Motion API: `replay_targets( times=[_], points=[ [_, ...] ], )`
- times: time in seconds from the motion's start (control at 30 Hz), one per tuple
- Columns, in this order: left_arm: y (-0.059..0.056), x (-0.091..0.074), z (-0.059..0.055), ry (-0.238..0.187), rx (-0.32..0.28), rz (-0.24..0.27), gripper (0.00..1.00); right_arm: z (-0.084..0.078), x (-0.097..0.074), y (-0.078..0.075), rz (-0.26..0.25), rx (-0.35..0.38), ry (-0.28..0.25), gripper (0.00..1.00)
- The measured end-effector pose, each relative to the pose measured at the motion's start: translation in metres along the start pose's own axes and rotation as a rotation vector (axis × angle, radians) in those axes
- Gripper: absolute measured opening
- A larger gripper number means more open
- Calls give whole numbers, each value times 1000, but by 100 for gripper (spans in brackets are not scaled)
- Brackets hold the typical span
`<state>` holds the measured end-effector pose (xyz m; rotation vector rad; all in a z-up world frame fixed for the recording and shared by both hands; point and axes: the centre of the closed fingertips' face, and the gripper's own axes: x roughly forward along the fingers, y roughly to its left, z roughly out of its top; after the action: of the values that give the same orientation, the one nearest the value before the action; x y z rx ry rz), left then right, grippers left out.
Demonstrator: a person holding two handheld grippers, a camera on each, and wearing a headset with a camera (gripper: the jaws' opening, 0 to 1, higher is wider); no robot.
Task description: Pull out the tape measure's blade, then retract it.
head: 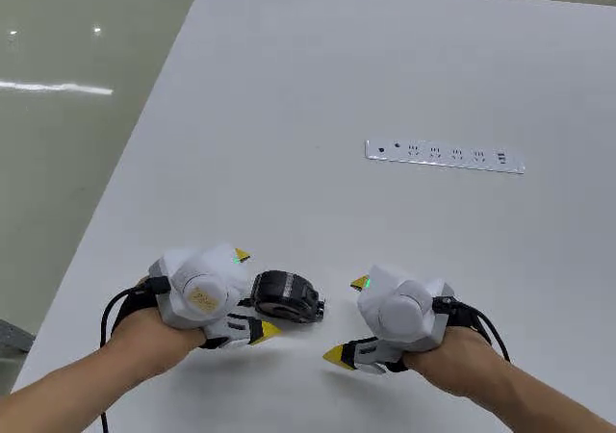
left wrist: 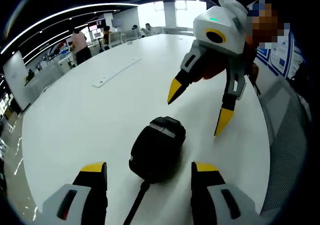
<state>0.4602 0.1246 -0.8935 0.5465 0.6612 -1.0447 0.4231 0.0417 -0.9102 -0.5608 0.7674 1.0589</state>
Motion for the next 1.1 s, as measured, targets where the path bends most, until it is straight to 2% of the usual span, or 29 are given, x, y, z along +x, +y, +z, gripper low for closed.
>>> replay_targets(
  times=[0.2,0.53,0.73,1.1],
  points=[
    [0,1,1,-1,16,-16,60,1,2,-1,5,-12,2,61],
    [-4,9,12,0,104,-79,57,1,13,-1,30,-88,7,56],
    [-5,12,16,10,163,-103,53,0,19,0,52,-103,11,53],
    [-8,18,22,18,224,-160,46,1,26,-1,73,-121,12,48]
  ],
)
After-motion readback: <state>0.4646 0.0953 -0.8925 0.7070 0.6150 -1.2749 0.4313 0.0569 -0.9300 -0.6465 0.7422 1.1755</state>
